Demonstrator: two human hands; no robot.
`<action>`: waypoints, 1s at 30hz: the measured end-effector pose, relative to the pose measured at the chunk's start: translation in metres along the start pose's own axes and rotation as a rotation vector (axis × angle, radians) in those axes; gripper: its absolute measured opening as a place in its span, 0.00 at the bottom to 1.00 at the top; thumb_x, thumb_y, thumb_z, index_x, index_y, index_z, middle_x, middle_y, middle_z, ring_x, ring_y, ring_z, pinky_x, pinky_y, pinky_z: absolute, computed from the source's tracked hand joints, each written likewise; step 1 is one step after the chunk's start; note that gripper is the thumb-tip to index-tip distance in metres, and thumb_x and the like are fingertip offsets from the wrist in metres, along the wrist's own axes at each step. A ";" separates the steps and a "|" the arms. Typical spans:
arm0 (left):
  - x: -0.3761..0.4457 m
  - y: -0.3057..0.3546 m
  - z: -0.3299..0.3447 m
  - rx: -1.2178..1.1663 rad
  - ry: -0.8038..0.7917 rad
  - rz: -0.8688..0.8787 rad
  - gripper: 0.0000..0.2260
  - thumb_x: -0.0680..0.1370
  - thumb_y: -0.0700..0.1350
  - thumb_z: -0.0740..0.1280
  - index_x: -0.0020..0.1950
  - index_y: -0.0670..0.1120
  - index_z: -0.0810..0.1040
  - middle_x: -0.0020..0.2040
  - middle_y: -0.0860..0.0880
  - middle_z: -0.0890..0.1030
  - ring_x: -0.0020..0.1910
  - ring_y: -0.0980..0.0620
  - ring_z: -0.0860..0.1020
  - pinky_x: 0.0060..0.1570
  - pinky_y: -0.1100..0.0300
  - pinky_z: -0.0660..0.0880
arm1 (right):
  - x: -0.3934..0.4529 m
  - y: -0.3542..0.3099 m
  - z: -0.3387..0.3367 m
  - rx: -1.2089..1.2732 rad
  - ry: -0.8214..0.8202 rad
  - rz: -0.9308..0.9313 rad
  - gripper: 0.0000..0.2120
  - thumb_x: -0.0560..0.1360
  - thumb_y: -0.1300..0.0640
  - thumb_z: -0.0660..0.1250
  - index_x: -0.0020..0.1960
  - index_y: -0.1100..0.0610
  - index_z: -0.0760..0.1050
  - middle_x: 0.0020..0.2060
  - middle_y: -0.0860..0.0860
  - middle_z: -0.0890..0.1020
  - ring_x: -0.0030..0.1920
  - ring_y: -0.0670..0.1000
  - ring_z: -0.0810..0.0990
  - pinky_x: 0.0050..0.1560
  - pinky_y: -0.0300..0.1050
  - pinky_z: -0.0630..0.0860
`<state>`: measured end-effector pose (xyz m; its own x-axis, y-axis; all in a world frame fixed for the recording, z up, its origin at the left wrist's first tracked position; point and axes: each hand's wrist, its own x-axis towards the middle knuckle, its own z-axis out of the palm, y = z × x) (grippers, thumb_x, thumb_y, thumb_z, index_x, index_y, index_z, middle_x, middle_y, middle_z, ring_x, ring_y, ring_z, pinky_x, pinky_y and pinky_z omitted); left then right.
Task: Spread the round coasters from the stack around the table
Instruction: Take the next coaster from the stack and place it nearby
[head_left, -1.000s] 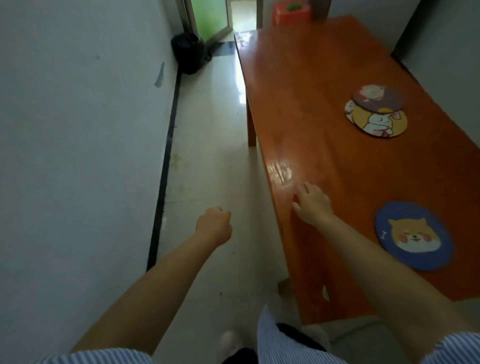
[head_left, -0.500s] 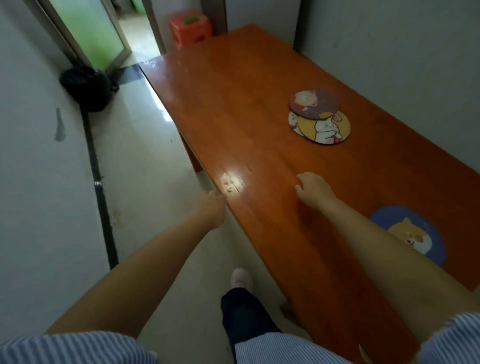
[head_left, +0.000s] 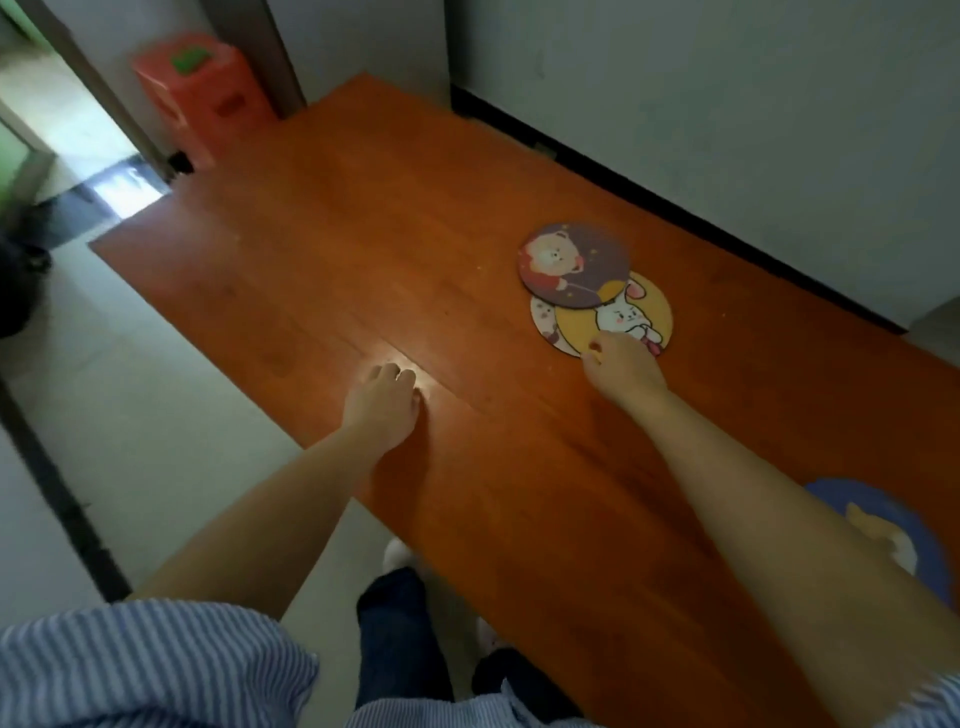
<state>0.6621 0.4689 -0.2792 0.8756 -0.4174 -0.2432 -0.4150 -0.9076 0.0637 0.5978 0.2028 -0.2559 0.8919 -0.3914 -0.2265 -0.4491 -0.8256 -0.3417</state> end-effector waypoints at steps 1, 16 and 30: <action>0.015 -0.007 0.001 -0.009 0.010 0.028 0.15 0.79 0.46 0.55 0.63 0.42 0.69 0.63 0.42 0.72 0.64 0.43 0.68 0.56 0.50 0.72 | 0.008 -0.005 0.001 0.002 0.013 0.021 0.14 0.77 0.59 0.59 0.56 0.67 0.75 0.54 0.64 0.80 0.55 0.62 0.77 0.53 0.54 0.76; 0.150 -0.091 0.023 -0.022 -0.001 0.522 0.26 0.79 0.54 0.50 0.74 0.43 0.57 0.76 0.43 0.58 0.75 0.47 0.52 0.72 0.54 0.45 | 0.129 -0.075 0.033 -0.259 0.074 0.191 0.24 0.76 0.50 0.65 0.66 0.61 0.65 0.61 0.61 0.74 0.60 0.62 0.72 0.53 0.54 0.75; 0.151 -0.094 0.026 -0.063 0.023 0.532 0.25 0.78 0.53 0.49 0.72 0.42 0.60 0.75 0.43 0.62 0.75 0.46 0.56 0.72 0.52 0.48 | 0.082 -0.064 0.043 -0.171 0.144 0.220 0.10 0.78 0.59 0.59 0.51 0.64 0.76 0.50 0.60 0.81 0.51 0.60 0.78 0.46 0.49 0.75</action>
<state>0.8272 0.4923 -0.3469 0.5539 -0.8207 -0.1403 -0.7880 -0.5711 0.2301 0.6972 0.2408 -0.2918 0.7782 -0.6118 -0.1419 -0.6275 -0.7664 -0.1373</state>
